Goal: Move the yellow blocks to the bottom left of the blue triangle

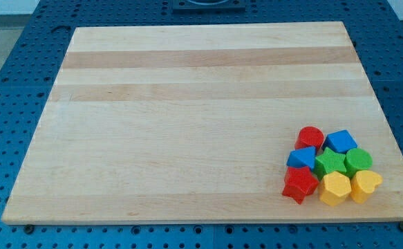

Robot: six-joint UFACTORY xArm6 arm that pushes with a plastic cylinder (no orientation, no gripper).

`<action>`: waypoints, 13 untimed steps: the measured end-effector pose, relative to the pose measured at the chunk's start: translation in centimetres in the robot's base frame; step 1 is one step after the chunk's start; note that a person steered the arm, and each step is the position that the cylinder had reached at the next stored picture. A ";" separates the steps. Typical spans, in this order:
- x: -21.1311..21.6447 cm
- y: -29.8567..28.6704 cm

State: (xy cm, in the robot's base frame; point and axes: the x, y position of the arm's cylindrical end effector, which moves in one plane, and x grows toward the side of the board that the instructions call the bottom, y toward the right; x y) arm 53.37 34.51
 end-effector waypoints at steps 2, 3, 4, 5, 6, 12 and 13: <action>8.4 -2.3; 8.3 -6.1; 8.4 -14.1; 7.0 -19.3; 3.8 -22.6; 8.2 -7.4; 7.1 -9.1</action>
State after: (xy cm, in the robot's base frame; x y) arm 60.43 25.37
